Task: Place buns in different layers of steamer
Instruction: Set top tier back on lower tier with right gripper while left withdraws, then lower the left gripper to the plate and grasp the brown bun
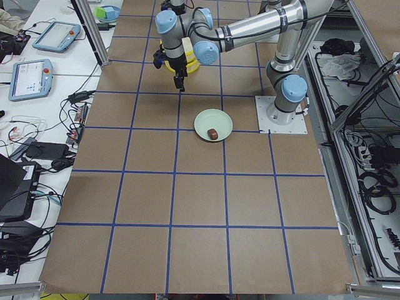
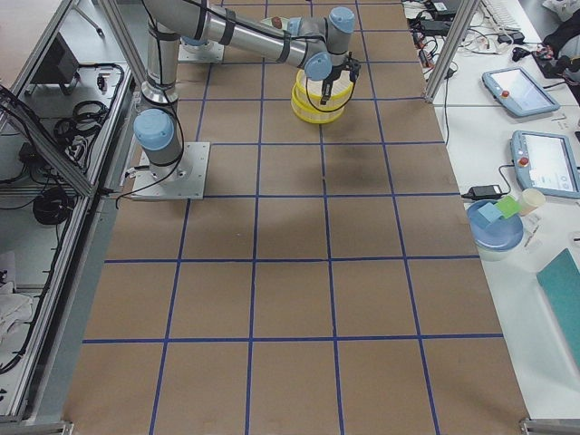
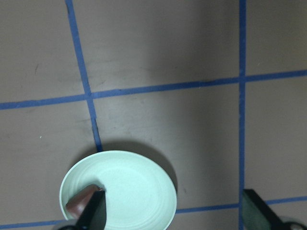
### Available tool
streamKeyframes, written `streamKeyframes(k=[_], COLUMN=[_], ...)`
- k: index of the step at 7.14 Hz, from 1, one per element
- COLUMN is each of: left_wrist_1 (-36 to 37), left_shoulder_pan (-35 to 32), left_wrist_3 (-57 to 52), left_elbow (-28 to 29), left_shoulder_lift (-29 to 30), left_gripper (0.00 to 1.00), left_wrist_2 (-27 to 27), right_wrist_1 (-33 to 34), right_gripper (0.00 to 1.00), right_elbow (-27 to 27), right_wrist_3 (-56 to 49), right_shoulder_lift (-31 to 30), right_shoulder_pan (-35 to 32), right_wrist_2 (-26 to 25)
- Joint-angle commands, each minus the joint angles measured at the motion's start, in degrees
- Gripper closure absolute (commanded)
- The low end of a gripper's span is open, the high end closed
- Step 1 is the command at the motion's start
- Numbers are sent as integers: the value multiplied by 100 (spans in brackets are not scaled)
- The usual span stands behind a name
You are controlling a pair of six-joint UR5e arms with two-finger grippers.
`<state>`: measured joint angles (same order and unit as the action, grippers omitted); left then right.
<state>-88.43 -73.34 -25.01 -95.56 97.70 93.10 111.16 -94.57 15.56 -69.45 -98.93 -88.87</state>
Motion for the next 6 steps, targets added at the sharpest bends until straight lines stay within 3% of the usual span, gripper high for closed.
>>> streamKeyframes(k=[1, 6], left_wrist_1=[-244, -35], left_shoulder_pan=[731, 927], left_wrist_3=[-1753, -2157], left_elbow=[-330, -1166], left_shoulder_lift=[-23, 152], left_gripper=[0, 2], left_wrist_2=[102, 1251], right_wrist_1=[46, -6], right_gripper=[100, 100], right_elbow=[0, -17], right_wrist_3=[-1, -54], right_shoulder_lift=[11, 63], right_shoulder_pan=[-65, -74], right_wrist_2=[10, 10])
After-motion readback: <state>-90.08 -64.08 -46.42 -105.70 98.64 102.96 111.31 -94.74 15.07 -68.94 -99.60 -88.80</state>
